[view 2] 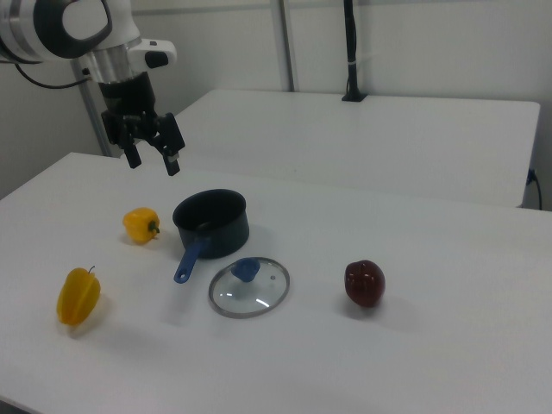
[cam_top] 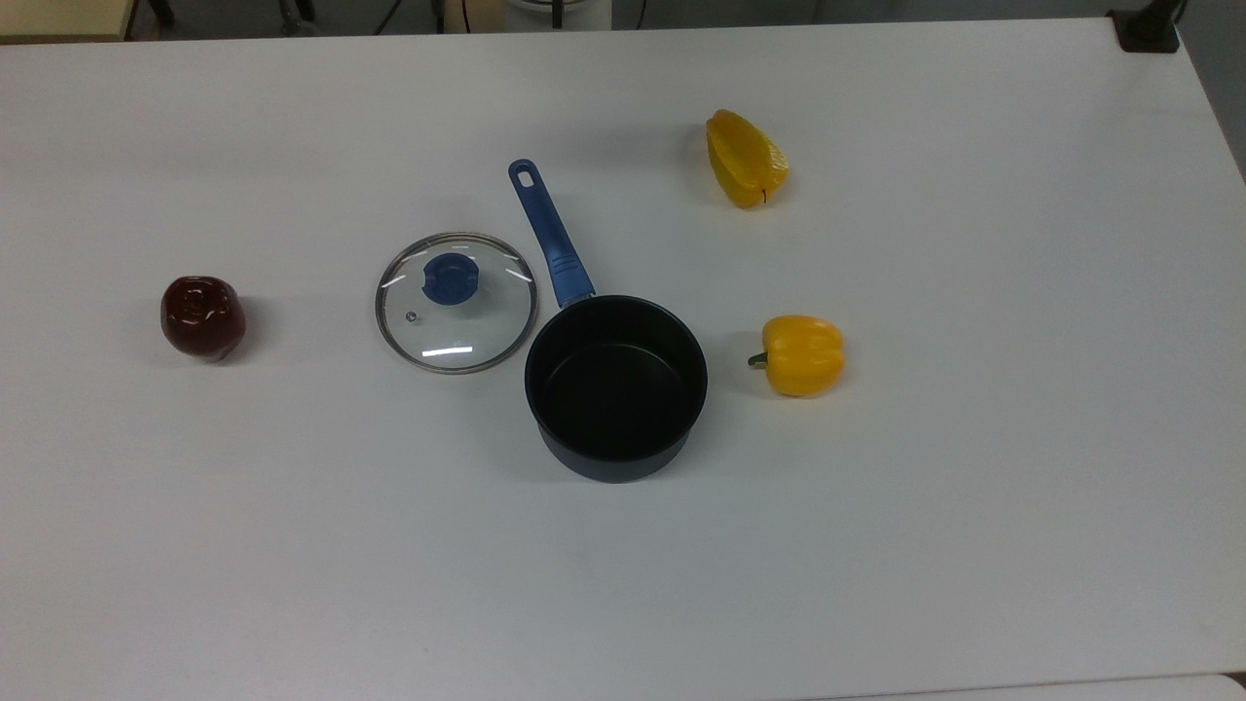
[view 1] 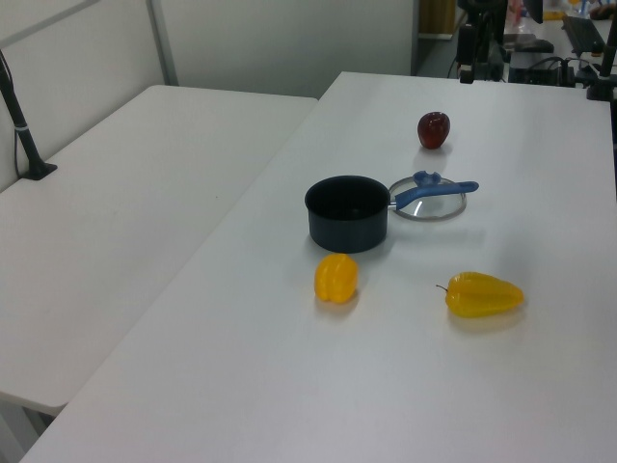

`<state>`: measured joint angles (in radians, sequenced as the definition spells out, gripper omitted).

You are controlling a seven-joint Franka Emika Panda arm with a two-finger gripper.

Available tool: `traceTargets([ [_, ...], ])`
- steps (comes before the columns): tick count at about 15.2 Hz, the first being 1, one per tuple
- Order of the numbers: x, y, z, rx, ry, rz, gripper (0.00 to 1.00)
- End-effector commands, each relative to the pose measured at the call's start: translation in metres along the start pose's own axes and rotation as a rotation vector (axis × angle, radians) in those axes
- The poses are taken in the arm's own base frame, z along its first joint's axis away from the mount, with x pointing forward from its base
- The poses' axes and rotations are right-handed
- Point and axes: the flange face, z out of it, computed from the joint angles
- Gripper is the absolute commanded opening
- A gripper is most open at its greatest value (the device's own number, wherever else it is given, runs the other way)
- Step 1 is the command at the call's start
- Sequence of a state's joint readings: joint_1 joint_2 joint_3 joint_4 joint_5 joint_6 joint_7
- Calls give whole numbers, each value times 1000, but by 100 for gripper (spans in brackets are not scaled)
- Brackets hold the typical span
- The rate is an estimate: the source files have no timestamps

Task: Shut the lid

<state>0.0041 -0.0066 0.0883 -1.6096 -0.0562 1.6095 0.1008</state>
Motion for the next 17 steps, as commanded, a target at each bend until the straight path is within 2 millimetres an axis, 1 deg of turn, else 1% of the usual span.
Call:
traceTargets([
  [1,-2,10,0,19,9,-2,100],
  [4,-1,10,-1,19,15,-1,100],
  [6,0,11,3,19,14,-12,100],
  [7,2,16,6,19,7,-19,100],
  [11,11,59,23,20,12,-113,100],
  [13,16,67,39,25,6,-151,100],
  [15,27,69,67,36,-5,-147,100],
  [17,40,69,101,35,13,-139,100],
])
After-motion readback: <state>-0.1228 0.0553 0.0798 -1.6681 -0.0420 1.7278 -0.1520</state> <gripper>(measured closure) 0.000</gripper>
